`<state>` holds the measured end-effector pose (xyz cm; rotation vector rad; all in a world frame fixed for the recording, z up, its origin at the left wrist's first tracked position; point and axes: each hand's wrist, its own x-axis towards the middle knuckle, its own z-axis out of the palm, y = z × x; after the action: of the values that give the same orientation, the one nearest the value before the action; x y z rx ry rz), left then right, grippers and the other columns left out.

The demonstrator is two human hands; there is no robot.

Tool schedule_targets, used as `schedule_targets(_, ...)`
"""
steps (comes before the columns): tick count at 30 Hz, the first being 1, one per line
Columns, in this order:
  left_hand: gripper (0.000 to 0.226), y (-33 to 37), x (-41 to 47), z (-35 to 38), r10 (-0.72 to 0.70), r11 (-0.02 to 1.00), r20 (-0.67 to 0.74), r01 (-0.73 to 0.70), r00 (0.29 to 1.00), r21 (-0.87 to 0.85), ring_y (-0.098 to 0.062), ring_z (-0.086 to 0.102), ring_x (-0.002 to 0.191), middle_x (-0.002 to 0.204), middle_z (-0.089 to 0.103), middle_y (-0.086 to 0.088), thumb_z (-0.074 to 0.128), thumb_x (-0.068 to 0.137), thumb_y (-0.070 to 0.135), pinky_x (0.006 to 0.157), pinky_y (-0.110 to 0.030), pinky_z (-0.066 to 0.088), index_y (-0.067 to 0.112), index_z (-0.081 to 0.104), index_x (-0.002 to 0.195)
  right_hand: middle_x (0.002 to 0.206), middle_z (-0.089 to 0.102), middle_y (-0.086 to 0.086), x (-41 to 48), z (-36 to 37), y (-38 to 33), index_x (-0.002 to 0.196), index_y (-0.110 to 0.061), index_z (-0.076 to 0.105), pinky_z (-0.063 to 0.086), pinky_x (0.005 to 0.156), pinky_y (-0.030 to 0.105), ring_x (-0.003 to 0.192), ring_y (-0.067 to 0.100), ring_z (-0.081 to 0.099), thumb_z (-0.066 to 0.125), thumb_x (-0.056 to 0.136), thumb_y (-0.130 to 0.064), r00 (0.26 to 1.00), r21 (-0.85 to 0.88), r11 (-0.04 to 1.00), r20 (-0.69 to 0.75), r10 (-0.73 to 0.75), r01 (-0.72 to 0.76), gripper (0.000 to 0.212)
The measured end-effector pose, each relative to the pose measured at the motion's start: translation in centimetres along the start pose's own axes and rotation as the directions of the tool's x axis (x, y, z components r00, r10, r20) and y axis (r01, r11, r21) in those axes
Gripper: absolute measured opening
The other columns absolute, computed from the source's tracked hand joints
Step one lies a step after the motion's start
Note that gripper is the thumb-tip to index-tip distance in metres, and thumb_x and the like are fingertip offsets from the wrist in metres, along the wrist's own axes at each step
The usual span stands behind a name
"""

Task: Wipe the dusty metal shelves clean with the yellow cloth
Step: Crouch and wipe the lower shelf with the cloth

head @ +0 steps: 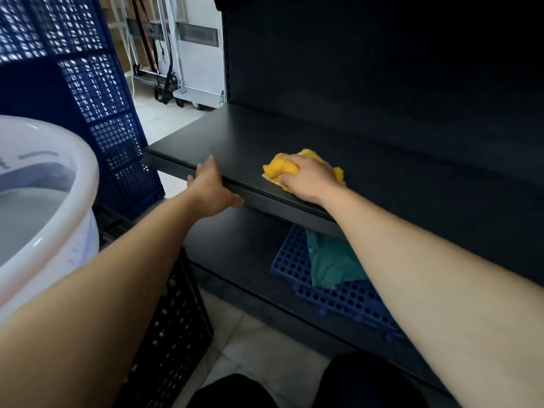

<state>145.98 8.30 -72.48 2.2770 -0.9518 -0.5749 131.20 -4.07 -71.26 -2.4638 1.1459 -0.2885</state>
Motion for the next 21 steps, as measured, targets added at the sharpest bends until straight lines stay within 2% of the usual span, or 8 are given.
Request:
schedule_targets(3, 0.068, -0.3, -0.7, 0.0, 0.024, 1.0, -0.011, -0.024, 1.0, 0.0, -0.041, 0.034, 0.131, 0.136, 0.042, -0.015, 0.064, 0.078, 0.011, 0.107, -0.05, 0.034, 0.013, 0.028, 0.136, 0.136, 0.051, -0.001, 0.2, 0.9, -2.3, 0.123, -0.042, 0.052, 0.034, 0.107, 0.044, 0.127, 0.029, 0.043, 0.045, 0.083, -0.05, 1.0, -0.04, 0.999, -0.005, 0.012, -0.012, 0.042)
schedule_targets(8, 0.051, -1.0, -1.7, 0.1, 0.068, 0.998, -0.039, -0.068, 0.997, -0.011, -0.042, 0.043, 0.119, 0.125, 0.047, -0.02, 0.046, 0.079, 0.001, 0.097, -0.05, 0.041, 0.008, 0.032, 0.128, 0.115, 0.059, -0.004, 0.8, 3.1, -7.4, 0.094, -0.04, 0.059, 0.038, 0.096, 0.047, 0.114, 0.026, 0.048, 0.041, 0.071, -0.062, 0.991, -0.052, 0.992, 0.073, -0.113, 0.117, 0.036)
schedule_targets(10, 0.06, -1.2, -1.8, 0.2, 0.074, 0.997, -0.048, -0.075, 0.996, -0.022, -0.042, 0.039, 0.125, 0.133, 0.042, -0.02, 0.044, 0.077, -0.001, 0.101, -0.052, 0.038, 0.008, 0.028, 0.135, 0.125, 0.057, -0.005, 1.1, 3.9, -8.0, 0.108, -0.037, 0.057, 0.032, 0.103, 0.045, 0.122, 0.025, 0.044, 0.049, 0.085, -0.051, 0.979, -0.081, 0.978, 0.095, -0.183, 0.191, 0.029)
schedule_targets(15, 0.06, -0.1, -1.7, 0.5, 0.086, 0.994, -0.077, -0.091, 0.993, -0.053, -0.037, 0.033, 0.132, 0.142, 0.036, -0.017, 0.041, 0.084, -0.001, 0.109, -0.046, 0.031, 0.011, 0.028, 0.141, 0.151, 0.034, -0.006, 0.0, 3.0, -5.4, 0.142, -0.03, 0.033, 0.008, 0.118, 0.042, 0.141, 0.02, 0.023, 0.048, 0.093, -0.041, 0.974, -0.095, 0.975, 0.119, -0.191, 0.202, 0.052)
schedule_targets(17, 0.041, 0.9, -1.7, 0.7, 0.087, 0.993, -0.078, -0.093, 0.993, -0.07, -0.038, 0.033, 0.131, 0.131, 0.042, -0.015, 0.042, 0.087, 0.004, 0.11, -0.045, 0.028, 0.024, 0.045, 0.122, 0.152, 0.032, -0.006, 0.0, 2.6, -4.3, 0.144, -0.031, 0.031, 0.004, 0.119, 0.044, 0.143, 0.02, 0.021, 0.045, 0.094, -0.043, 0.98, -0.097, 0.98, 0.124, -0.159, 0.171, 0.053)
schedule_targets(18, 0.031, 1.4, -1.7, 0.6, 0.092, 0.994, -0.087, -0.096, 0.992, -0.054, -0.037, 0.034, 0.129, 0.122, 0.044, -0.015, 0.043, 0.089, 0.006, 0.111, -0.044, 0.027, 0.032, 0.047, 0.106, 0.151, 0.034, -0.005, 0.5, 2.4, -4.0, 0.143, -0.033, 0.032, 0.005, 0.119, 0.046, 0.142, 0.021, 0.023, 0.043, 0.094, -0.044, 0.984, -0.099, 0.984, 0.117, -0.135, 0.147, 0.052)
schedule_targets(19, 0.025, 1.8, -1.7, 0.5, 0.093, 0.995, -0.095, -0.097, 0.991, -0.028, -0.036, 0.033, 0.128, 0.12, 0.044, -0.015, 0.045, 0.09, 0.009, 0.112, -0.043, 0.024, 0.03, 0.047, 0.103, 0.15, 0.036, -0.005, 1.0, 2.3, -3.8, 0.141, -0.034, 0.035, 0.007, 0.118, 0.047, 0.142, 0.023, 0.025, 0.043, 0.094, -0.045, 0.988, -0.103, 0.988, 0.112, -0.105, 0.117, 0.05)
schedule_targets(21, 0.037, 2.3, -1.6, 0.2, 0.092, 0.996, -0.114, -0.091, 0.989, 0.016, -0.033, 0.025, 0.134, 0.138, 0.038, -0.018, 0.046, 0.093, 0.015, 0.116, -0.042, 0.014, 0.01, 0.042, 0.129, 0.149, 0.039, -0.003, 2.2, 2.3, -4.0, 0.141, -0.033, 0.037, 0.015, 0.116, 0.046, 0.14, 0.025, 0.028, 0.041, 0.093, -0.048, 0.994, -0.119, 0.991, 0.101, -0.051, 0.063, 0.05)
